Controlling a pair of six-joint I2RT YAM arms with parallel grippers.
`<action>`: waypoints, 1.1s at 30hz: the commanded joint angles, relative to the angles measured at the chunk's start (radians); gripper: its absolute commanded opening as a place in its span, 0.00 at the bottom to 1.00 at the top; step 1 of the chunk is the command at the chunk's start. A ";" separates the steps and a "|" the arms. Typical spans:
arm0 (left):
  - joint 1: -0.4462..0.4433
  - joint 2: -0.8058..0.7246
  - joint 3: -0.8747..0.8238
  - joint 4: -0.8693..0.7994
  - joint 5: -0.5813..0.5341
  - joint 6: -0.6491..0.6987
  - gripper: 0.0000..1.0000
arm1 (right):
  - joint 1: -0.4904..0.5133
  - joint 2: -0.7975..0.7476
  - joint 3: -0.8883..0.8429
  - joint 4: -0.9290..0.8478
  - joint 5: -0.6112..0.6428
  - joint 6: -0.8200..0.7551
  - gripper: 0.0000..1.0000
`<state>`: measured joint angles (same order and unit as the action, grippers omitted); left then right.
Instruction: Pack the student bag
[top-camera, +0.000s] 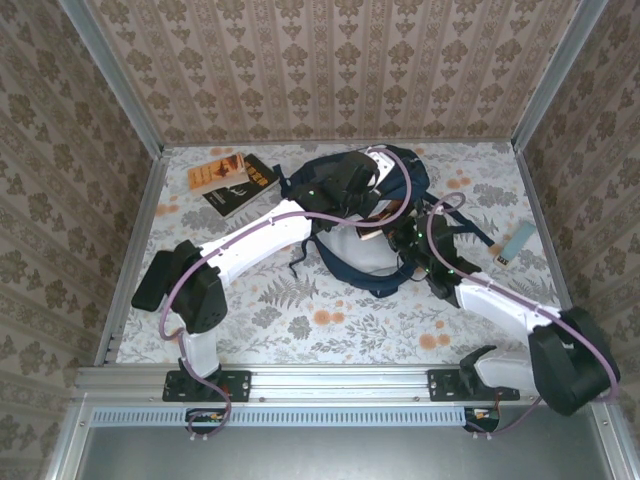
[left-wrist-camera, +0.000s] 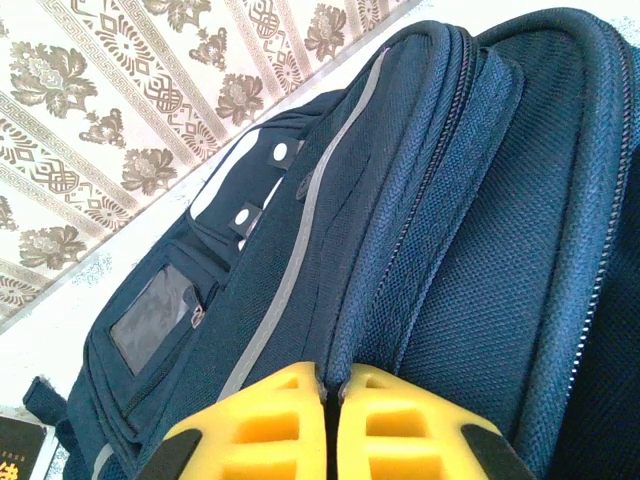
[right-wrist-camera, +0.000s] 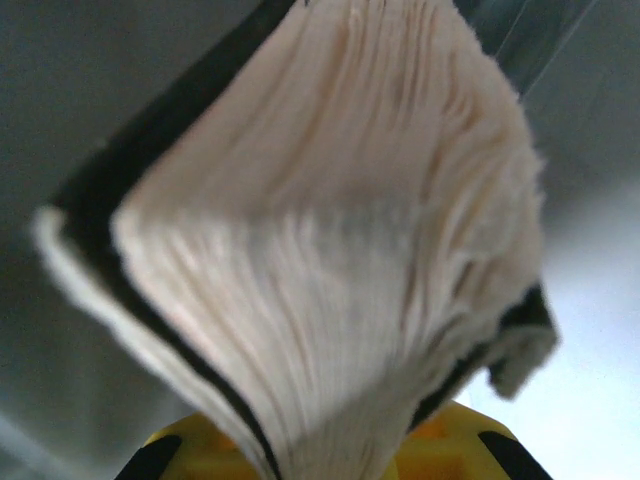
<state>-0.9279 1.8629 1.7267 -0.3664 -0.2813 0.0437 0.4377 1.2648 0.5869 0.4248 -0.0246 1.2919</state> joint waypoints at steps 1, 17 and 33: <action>-0.005 -0.081 0.080 0.086 -0.018 -0.035 0.03 | 0.017 0.070 0.076 0.203 0.073 0.016 0.12; 0.041 -0.100 0.073 0.048 0.064 -0.109 0.06 | 0.027 0.482 0.263 0.374 0.079 0.038 0.20; 0.147 -0.105 0.011 0.021 0.201 -0.195 0.07 | -0.015 0.134 0.100 -0.135 -0.040 0.153 0.76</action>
<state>-0.8070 1.8187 1.7298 -0.4206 -0.0929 -0.0986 0.4454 1.5215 0.7292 0.4427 -0.0086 1.4033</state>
